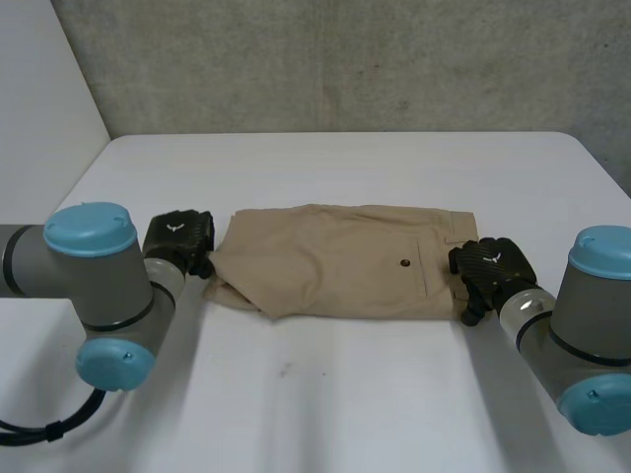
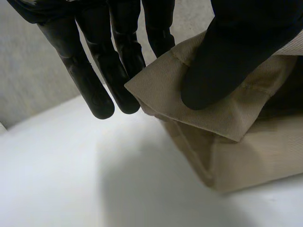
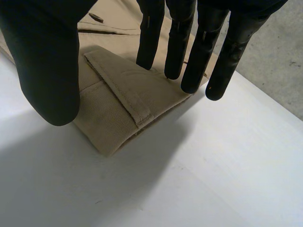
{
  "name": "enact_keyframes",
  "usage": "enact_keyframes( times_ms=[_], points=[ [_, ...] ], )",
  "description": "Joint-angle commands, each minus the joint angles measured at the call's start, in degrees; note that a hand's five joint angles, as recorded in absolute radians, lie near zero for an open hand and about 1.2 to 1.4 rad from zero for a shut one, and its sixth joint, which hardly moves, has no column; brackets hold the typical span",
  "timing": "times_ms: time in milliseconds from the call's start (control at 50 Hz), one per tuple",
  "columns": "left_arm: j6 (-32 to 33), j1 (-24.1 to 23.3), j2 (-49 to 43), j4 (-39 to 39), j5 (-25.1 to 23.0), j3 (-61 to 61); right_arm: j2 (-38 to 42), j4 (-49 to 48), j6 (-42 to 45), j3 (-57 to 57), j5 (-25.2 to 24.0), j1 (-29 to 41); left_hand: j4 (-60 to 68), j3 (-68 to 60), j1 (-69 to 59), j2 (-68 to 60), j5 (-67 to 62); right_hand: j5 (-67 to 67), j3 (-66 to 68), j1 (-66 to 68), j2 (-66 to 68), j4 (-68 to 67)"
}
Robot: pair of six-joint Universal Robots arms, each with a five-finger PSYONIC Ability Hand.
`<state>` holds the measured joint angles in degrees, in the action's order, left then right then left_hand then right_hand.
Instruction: Fold the shorts.
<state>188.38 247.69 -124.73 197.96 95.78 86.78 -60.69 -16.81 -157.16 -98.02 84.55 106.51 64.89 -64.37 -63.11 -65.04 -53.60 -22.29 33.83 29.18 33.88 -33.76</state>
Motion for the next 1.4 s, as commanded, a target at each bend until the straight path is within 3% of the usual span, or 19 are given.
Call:
enact_keyframes(
  times_ms=[20, 100, 200, 300, 360, 560, 780, 860, 1000, 1100, 1120, 1220, 1260, 1300, 1360, 1400],
  points=[
    [13.7, -0.8, -0.2, 2.1, -0.5, 2.5, 0.0, 0.1, 0.4, 0.1, 0.0, 0.0, 9.8, -10.3, -11.5, -9.6, -11.0, -7.2, 5.7, 10.3, 5.6, -5.8],
    [17.9, -1.8, -0.1, 2.3, -1.9, 5.3, -0.2, 0.1, 0.4, 0.0, 0.0, 0.0, 4.6, -5.1, -6.3, -4.4, -5.8, -7.4, 5.9, 10.5, 5.8, -5.9],
    [19.1, -4.9, 0.6, 2.2, -3.1, 7.8, -0.1, 0.1, 0.4, 0.0, 0.1, 0.1, -36.9, 36.4, 35.2, 37.1, 35.6, -9.6, 8.0, 12.7, 8.0, -8.1],
    [19.4, -6.3, 2.6, 2.2, -2.7, 7.8, 0.0, 0.0, 0.4, 0.0, -0.1, 0.0, -40.5, 40.0, 38.8, 40.7, 39.2, -24.7, 23.1, 27.8, 23.1, -23.2],
    [19.4, -5.9, 5.4, 2.2, -2.6, 7.9, -0.1, 0.0, 0.7, 0.3, -0.1, -0.1, -42.7, 42.2, 40.9, 42.9, 41.4, -47.7, 46.1, 50.8, 46.1, -46.2],
    [18.2, -4.7, 17.6, 1.4, -2.8, 8.1, -3.1, 1.5, 5.1, -0.2, -0.4, -4.8, -51.8, 51.3, 50.0, 52.0, 50.5, -47.7, 46.2, 50.8, 46.1, -46.2],
    [12.7, -1.8, 22.6, -3.2, -3.5, 11.8, -6.5, 9.1, 24.1, 2.0, -0.2, -15.5, -53.3, 52.8, 51.5, 53.5, 52.0, -47.7, 46.2, 50.8, 46.1, -46.2],
    [10.0, -1.7, 22.3, -3.4, -3.6, 12.2, -8.6, 10.3, 30.1, 5.4, 0.0, -12.3, -53.5, 53.0, 51.7, 53.6, 52.2, -47.7, 46.2, 50.8, 46.1, -46.2],
    [8.9, -2.0, 22.1, -3.3, -3.6, 12.0, -8.5, 10.5, 31.9, 14.4, -0.6, 1.1, -53.5, 53.0, 51.7, 53.6, 52.2, -47.7, 46.2, 50.8, 46.1, -46.2],
    [8.9, -2.5, 22.1, -3.2, -3.6, 11.7, -4.2, 9.9, 32.8, 17.5, -2.0, 13.0, -54.0, 53.5, 52.2, 54.1, 52.7, -47.7, 46.2, 50.8, 46.1, -46.2],
    [8.9, -2.6, 22.1, -3.2, -3.6, 11.7, -2.1, 10.0, 33.5, 18.1, -3.3, 17.2, -54.0, 53.5, 52.2, 54.1, 52.7, -47.7, 46.2, 50.8, 46.1, -46.2],
    [7.8, -2.8, 22.1, -3.2, -3.5, 11.3, 2.6, 11.1, 34.6, 15.9, -11.2, 24.2, -54.0, 53.5, 52.2, 54.1, 52.7, -47.6, 46.1, 50.7, 46.0, -46.1],
    [6.7, -2.9, 22.1, -3.1, -3.5, 11.0, 3.5, 11.5, 34.2, 14.8, -14.5, 24.2, -54.0, 53.5, 52.2, 54.1, 52.7, -40.2, 38.7, 43.3, 38.6, -38.8],
    [4.8, -2.8, 22.1, -3.1, -3.5, 10.4, 3.4, 11.9, 33.8, 14.0, -19.2, 24.2, -54.0, 53.5, 52.2, 54.1, 52.7, -14.1, 12.5, 17.2, 12.5, -12.6],
    [3.1, -2.7, 22.2, -3.3, -3.5, 9.5, 1.7, 12.2, 30.7, 14.2, -20.9, 23.9, -53.8, 53.3, 52.1, 54.0, 52.5, 22.3, -23.8, -19.2, -23.9, 23.8],
    [2.0, -2.7, 22.1, -3.4, -3.5, 8.2, 0.4, 12.2, 27.3, 14.8, -20.3, 22.9, -53.3, 52.8, 51.6, 53.5, 52.0, 22.3, -23.8, -19.2, -23.9, 23.8]
  ],
)
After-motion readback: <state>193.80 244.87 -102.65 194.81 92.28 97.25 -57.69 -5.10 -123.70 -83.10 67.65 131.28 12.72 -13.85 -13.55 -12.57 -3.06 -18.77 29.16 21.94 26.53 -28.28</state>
